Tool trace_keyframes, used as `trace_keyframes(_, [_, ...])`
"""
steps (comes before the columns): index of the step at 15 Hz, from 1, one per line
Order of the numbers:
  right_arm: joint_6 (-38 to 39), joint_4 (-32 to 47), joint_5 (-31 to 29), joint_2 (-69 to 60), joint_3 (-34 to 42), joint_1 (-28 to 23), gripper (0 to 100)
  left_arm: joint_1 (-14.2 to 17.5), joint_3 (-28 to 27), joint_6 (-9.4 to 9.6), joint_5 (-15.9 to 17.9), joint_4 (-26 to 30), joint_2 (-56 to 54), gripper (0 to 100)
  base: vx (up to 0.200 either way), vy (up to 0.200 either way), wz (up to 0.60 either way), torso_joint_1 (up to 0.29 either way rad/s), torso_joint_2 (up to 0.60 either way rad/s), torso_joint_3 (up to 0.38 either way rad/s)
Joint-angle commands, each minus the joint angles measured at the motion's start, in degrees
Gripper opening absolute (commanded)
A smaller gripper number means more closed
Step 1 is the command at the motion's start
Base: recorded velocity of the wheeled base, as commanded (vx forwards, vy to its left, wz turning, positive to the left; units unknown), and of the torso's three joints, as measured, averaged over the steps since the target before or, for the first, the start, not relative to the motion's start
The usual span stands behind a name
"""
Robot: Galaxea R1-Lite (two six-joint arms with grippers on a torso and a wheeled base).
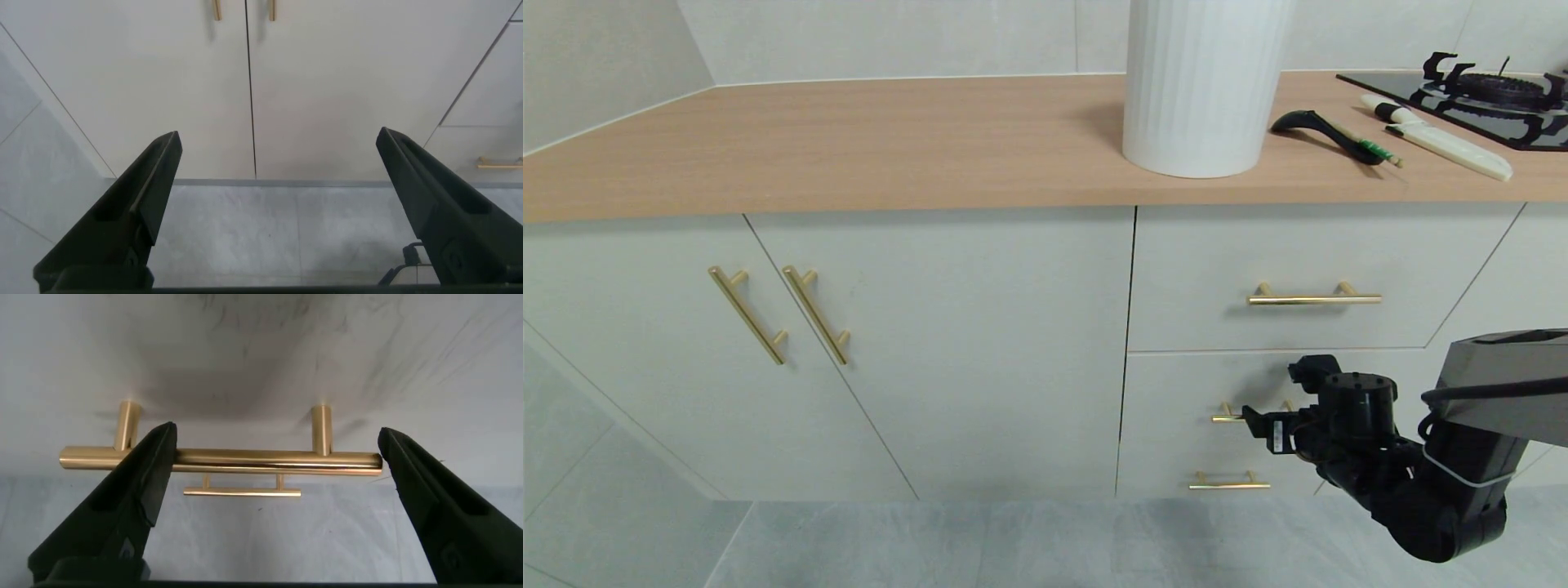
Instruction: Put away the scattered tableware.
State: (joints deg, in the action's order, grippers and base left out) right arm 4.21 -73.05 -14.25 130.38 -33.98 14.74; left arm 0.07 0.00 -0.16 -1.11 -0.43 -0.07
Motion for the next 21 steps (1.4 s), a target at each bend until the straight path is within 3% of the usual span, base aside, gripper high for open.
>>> trace_keyframes(1, [-0.1, 0.4, 0.0, 0.3, 0.2, 0.0, 100, 0.0, 0.0, -0.02, 0.0, 0.0, 0.1, 100, 0.0, 0.0, 0.0, 0.0, 0.0, 0.0])
trace_keyframes(11, [-0.4, 1.3, 0.5, -2.8, 3.3, 0.1, 100, 0.0, 0.0, -0.02, 0.0, 0.0, 0.1, 100, 0.0, 0.0, 0.0, 0.0, 0.0, 0.0])
trace_keyframes(15, [-0.3, 17.1, 5.0, -20.3, 5.3, 0.1, 100, 0.0, 0.0, -0.02, 0.0, 0.0, 0.1, 100, 0.0, 0.0, 0.0, 0.0, 0.0, 0.0])
trace_keyframes(16, [-0.4, 29.0, 7.5, -30.7, 4.9, 0.5, 100, 0.0, 0.0, -0.02, 0.0, 0.0, 0.1, 100, 0.0, 0.0, 0.0, 0.0, 0.0, 0.0])
trace_keyframes(18, [-0.3, 42.6, 10.7, -43.4, 2.2, 3.5, 100, 0.0, 0.0, -0.02, 0.0, 0.0, 0.1, 100, 0.0, 0.0, 0.0, 0.0, 0.0, 0.0])
trace_keyframes(19, [-0.3, 47.3, 10.9, -47.8, 0.8, 5.7, 100, 0.0, 0.0, -0.02, 0.0, 0.0, 0.1, 100, 0.0, 0.0, 0.0, 0.0, 0.0, 0.0])
trace_keyframes(21, [-0.3, 48.5, 10.4, -49.9, 0.4, 8.0, 100, 0.0, 0.0, -0.02, 0.0, 0.0, 0.1, 100, 0.0, 0.0, 0.0, 0.0, 0.0, 0.0])
